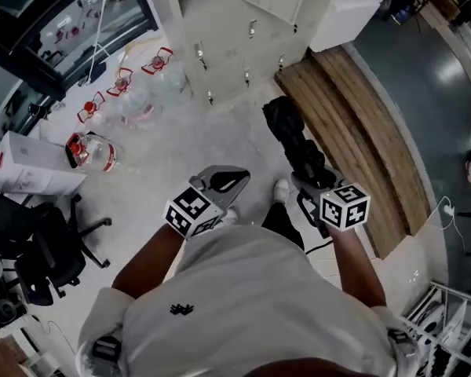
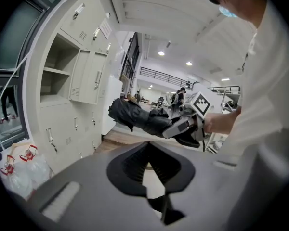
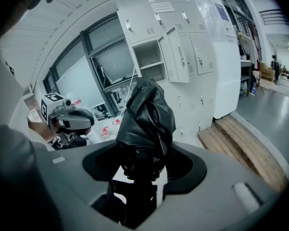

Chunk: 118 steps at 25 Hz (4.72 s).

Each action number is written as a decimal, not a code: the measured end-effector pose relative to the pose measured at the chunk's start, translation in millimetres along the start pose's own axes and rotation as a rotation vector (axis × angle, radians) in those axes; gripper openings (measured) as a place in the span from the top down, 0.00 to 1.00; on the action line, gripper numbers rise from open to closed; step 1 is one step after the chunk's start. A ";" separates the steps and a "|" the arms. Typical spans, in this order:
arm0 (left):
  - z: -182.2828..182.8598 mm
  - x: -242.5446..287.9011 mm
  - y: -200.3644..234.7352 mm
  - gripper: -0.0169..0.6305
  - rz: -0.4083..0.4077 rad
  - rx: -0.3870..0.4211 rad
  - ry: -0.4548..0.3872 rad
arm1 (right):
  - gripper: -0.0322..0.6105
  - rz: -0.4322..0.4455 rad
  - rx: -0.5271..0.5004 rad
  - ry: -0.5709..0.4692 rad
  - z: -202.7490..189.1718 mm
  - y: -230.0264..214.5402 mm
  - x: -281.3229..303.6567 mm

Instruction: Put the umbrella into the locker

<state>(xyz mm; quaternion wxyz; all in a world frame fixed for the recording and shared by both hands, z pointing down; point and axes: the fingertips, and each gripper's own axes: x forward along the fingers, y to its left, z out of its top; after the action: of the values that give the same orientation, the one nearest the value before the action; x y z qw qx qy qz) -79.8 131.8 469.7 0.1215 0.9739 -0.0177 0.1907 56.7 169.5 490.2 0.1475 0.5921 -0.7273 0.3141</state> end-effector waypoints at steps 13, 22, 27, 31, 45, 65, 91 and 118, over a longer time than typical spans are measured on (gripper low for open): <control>82.9 115.9 95.2 0.89 0.344 -0.111 -0.061 | 0.56 0.258 -0.217 0.073 137.5 -134.8 96.4; 105.7 151.3 125.1 0.89 0.453 -0.182 -0.101 | 0.56 0.356 -0.280 0.080 205.1 -156.3 180.5; 108.9 145.4 155.8 0.89 0.481 -0.194 -0.129 | 0.56 0.357 -0.317 0.072 242.9 -145.6 227.5; 115.0 131.7 191.7 0.89 0.482 -0.175 -0.145 | 0.56 0.343 -0.337 0.068 272.0 -133.5 265.0; 136.1 69.4 315.2 0.89 0.447 -0.140 -0.176 | 0.56 0.243 -0.350 0.080 368.6 -97.4 399.9; 130.5 7.7 425.9 0.89 0.431 -0.118 -0.191 | 0.56 0.098 -0.383 0.092 452.7 -91.6 540.8; 110.6 -18.2 464.5 0.89 0.472 -0.165 -0.168 | 0.55 0.006 -0.446 0.138 472.1 -99.6 624.2; 113.8 11.3 442.2 0.89 0.431 -0.169 -0.139 | 0.55 0.042 -0.463 0.105 470.2 -107.8 588.0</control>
<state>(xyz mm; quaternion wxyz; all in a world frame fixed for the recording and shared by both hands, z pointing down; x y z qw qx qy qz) -63.3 -324.6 473.5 0.1573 0.9448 -0.2496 0.1426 83.4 -590.4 508.6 0.3106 0.5098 -0.7836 0.1723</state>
